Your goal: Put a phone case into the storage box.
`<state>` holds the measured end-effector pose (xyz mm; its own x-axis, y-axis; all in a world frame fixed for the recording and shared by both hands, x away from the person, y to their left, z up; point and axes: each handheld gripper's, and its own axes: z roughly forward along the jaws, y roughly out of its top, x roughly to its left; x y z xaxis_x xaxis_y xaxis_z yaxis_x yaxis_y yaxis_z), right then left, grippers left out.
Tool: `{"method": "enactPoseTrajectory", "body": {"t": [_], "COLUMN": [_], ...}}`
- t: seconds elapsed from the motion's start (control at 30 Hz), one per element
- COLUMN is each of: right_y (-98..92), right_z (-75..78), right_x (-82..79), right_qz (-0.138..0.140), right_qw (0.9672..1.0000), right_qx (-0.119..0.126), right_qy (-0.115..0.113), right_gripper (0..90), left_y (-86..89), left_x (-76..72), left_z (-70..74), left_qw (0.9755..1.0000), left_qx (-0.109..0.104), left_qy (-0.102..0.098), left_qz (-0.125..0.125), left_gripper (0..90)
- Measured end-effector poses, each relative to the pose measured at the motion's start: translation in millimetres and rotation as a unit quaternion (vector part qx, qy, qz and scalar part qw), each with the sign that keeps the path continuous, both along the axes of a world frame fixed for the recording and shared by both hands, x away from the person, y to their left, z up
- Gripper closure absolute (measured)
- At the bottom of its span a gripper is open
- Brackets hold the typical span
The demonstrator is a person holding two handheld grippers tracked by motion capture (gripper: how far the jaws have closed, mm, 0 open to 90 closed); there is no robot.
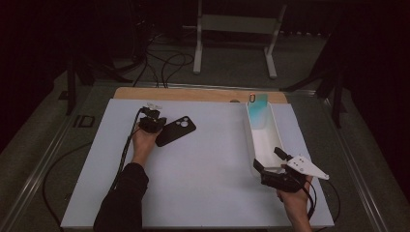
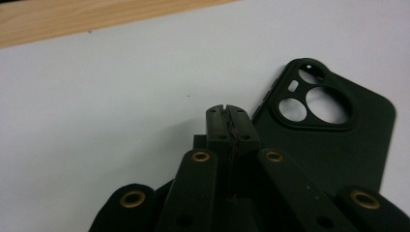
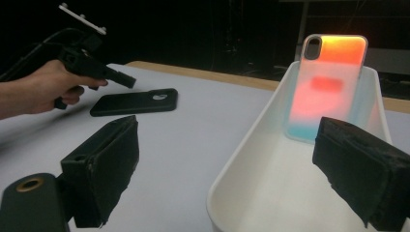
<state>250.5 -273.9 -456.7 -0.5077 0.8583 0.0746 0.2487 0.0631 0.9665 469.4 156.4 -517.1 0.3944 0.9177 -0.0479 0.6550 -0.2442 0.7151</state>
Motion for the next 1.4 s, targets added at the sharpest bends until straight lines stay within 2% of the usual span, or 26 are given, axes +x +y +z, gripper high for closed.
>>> {"method": "enactPoseTrajectory", "body": {"t": [0.13, 0.2, 0.37, 0.5, 0.53, 0.6, 0.73, 0.9, 0.93, 0.97, 1.0, 1.03, 1.13, 1.2, 1.23, 1.37, 1.4], "right_y": [-1.2, -1.4, -1.7, -0.2, 0.0, 0.0, -0.3, -0.7, -0.9, -0.9, -1.1, -1.0, -0.7, -0.3, 0.0, 1.3, 1.7], "right_z": [-0.1, 0.0, 0.2, -0.4, -0.4, -0.3, 0.2, 0.6, 0.7, 0.7, 0.6, 0.7, 0.7, 0.7, 0.5, 0.1, 0.2], "right_x": [0.2, 0.1, 0.4, 0.4, 0.3, 0.1, -0.2, -0.9, -0.9, -0.9, -1.0, -1.1, -1.3, -1.3, -1.2, -0.5, -0.5], "right_qz": [0.0, 0.0, -0.001, 0.001, 0.002, 0.001, 0.0, -0.002, -0.002, -0.002, -0.001, -0.001, -0.001, 0.0, 0.0, 0.002, 0.001], "right_qw": [1.0, 1.0, 1.0, 1.0, 1.0, 1.0, 1.0, 1.0, 1.0, 1.0, 1.0, 1.0, 1.0, 1.0, 1.0, 1.0, 1.0], "right_qx": [0.003, 0.003, 0.003, 0.0, 0.0, -0.001, 0.0, 0.0, 0.0, 0.0, 0.001, 0.0, 0.0, -0.003, -0.003, -0.007, -0.007], "right_qy": [0.001, 0.001, 0.001, 0.003, 0.003, 0.002, 0.002, 0.0, 0.001, 0.001, 0.001, 0.001, 0.0, 0.001, 0.001, 0.002, 0.003], "right_gripper": [9.1, 9.2, 9.2, 9.2, 9.2, 9.2, 9.2, 9.2, 9.2, 9.2, 9.2, 9.2, 9.2, 9.2, 9.2, 9.2, 9.2], "left_y": [-3.0, -6.6, -6.1, -7.8, -10.5, -11.1, -18.6, -28.8, -30.4, -30.4, -31.2, -31.2, -29.0, -25.7, -25.7, -22.9, -24.3], "left_x": [3.5, 4.9, 4.5, -0.6, -5.0, -6.5, -14.8, -29.2, -36.4, -36.4, -44.4, -44.4, -58.8, -74.2, -74.2, -93.5, -100.3], "left_z": [-3.8, -3.9, -3.8, -4.3, -5.6, -5.1, -3.3, -0.6, 0.2, 0.2, 1.1, 1.1, 1.3, 0.9, 0.9, 0.8, 0.6], "left_qw": [1.0, 0.9999, 0.9999, 0.9996, 0.9989, 0.9989, 0.997, 0.9938, 0.9925, 0.9925, 0.9914, 0.9914, 0.9902, 0.9902, 0.9902, 0.9887, 0.9878], "left_qx": [0.0, 0.008, 0.004, 0.015, 0.031, 0.028, 0.033, 0.039, 0.037, 0.037, 0.039, 0.039, 0.034, 0.023, 0.023, 0.016, 0.02], "left_qy": [0.005, 0.005, 0.01, 0.018, 0.017, 0.021, 0.026, 0.038, 0.042, 0.042, 0.045, 0.045, 0.048, 0.048, 0.048, 0.05, 0.045], "left_qz": [0.007, 0.009, 0.002, -0.014, -0.029, -0.033, -0.065, -0.097, -0.108, -0.108, -0.117, -0.117, -0.127, -0.129, -0.129, -0.14, -0.148], "left_gripper": [90.0, 90.0, 90.0, 90.0, 90.0, 90.0, 90.0, 90.0, 90.0, 90.0, 90.0, 90.0, 90.0, 90.0, 90.0, 90.0, 90.0]}}
